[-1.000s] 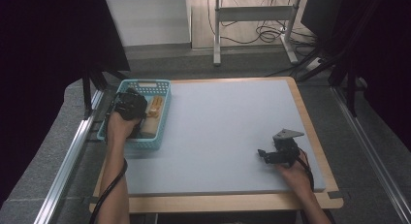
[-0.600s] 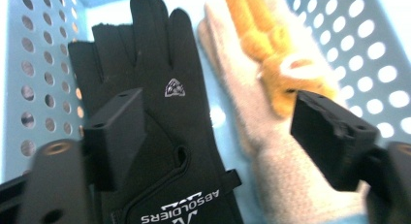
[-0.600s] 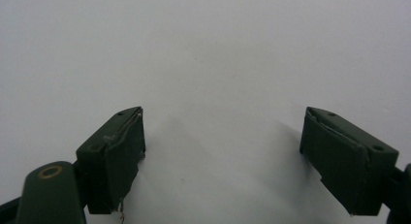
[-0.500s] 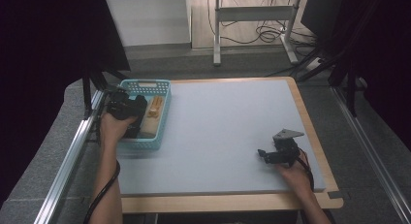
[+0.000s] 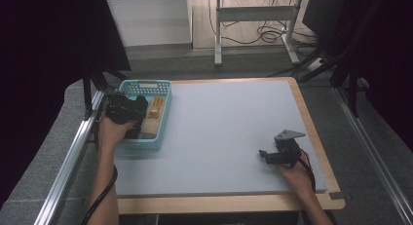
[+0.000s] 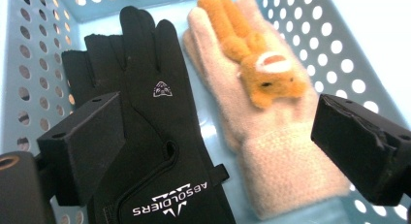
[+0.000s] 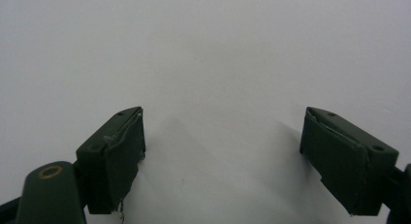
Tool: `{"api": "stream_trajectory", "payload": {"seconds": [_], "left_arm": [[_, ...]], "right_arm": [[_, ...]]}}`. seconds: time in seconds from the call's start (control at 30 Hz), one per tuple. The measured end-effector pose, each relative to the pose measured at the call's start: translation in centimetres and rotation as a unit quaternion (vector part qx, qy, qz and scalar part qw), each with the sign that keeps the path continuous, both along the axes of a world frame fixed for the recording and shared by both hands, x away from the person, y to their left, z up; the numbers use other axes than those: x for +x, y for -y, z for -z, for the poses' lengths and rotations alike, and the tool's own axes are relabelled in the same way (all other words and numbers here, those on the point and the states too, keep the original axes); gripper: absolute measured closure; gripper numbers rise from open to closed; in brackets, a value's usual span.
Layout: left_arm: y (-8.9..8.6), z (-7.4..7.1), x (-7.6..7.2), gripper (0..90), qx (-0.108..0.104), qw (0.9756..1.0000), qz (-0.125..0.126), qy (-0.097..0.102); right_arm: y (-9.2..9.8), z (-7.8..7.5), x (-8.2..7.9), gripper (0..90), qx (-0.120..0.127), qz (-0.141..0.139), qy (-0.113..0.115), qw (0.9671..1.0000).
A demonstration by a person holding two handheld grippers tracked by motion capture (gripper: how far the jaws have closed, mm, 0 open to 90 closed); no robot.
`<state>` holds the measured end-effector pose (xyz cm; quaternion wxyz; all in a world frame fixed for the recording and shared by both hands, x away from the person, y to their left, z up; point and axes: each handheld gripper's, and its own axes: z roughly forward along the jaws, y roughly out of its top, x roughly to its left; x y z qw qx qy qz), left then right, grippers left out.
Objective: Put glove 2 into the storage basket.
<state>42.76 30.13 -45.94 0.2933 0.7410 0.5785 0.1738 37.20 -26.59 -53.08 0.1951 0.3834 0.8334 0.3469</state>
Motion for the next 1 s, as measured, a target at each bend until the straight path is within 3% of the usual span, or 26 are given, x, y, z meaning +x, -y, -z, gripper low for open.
{"api": "stream_trajectory", "payload": {"seconds": [0.27, 0.77, 1.0], "left_arm": [[0.3, -0.7, -1.0, 3.8, -0.009, 0.9997, 0.018, 0.014], [1.6, -2.0, -2.5, 1.3, 0.012, 0.9977, 0.052, 0.043], [1.7, -2.1, -3.4, 0.9, 0.0, 0.997, 0.06, 0.05]], "right_arm": [[0.0, 0.0, 0.0, 16.1, 0.0, 0.0, 0.0, 1.0], [0.0, 0.0, 0.0, 16.1, -0.001, 0.0, 0.0, 1.0], [0.0, 0.0, 0.0, 16.1, 0.0, 0.001, 0.0, 1.0]]}}
